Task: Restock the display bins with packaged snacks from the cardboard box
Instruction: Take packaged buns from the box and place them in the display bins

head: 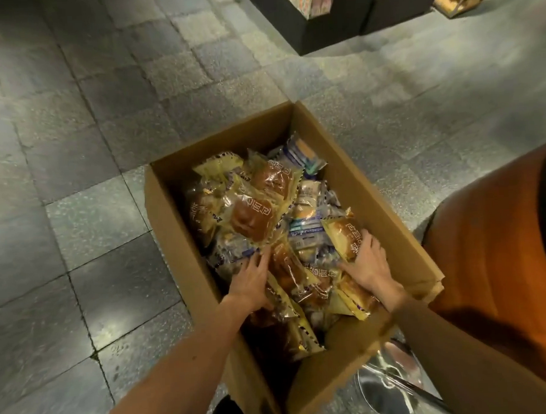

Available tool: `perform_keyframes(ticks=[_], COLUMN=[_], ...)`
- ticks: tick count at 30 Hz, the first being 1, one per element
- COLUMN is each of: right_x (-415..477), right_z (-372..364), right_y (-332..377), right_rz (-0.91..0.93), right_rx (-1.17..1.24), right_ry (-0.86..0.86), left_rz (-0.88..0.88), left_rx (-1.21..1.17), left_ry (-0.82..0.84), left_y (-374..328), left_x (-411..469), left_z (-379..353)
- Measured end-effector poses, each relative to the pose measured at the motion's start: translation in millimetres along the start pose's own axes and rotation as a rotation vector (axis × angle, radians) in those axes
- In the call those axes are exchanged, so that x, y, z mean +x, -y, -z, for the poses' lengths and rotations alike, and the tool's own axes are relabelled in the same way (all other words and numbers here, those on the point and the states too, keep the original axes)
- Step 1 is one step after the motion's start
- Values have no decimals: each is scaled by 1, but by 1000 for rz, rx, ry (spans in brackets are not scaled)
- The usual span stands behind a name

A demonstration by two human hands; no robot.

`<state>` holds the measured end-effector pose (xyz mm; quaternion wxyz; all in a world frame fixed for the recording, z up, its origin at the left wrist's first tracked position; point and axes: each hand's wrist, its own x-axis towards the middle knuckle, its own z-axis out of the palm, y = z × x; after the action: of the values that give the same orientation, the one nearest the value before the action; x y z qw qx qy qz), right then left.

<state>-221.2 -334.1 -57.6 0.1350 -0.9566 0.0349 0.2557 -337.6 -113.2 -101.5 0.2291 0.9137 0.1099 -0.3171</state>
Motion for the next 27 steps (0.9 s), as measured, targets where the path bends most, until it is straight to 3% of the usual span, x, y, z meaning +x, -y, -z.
perform_keyframes(ticks=[11,18,23,27], right_x=[34,25,12,-3], right_z=[-6,-9,-2,4], right_y=[-2,-2,-3,-9], right_rz=[-68,-78,-37,23], right_rx=[-298,5,1,0], right_ry=[-59,47,69,71], left_rz=[-30,-60,-68,18], left_rx=[-87,-181,-219,-239], left_ry=[-89,-204,-266,-457], left_y=[9,7,-3,-12], left_x=[12,-4,-18,-32], left_z=[-7,3,9,-2])
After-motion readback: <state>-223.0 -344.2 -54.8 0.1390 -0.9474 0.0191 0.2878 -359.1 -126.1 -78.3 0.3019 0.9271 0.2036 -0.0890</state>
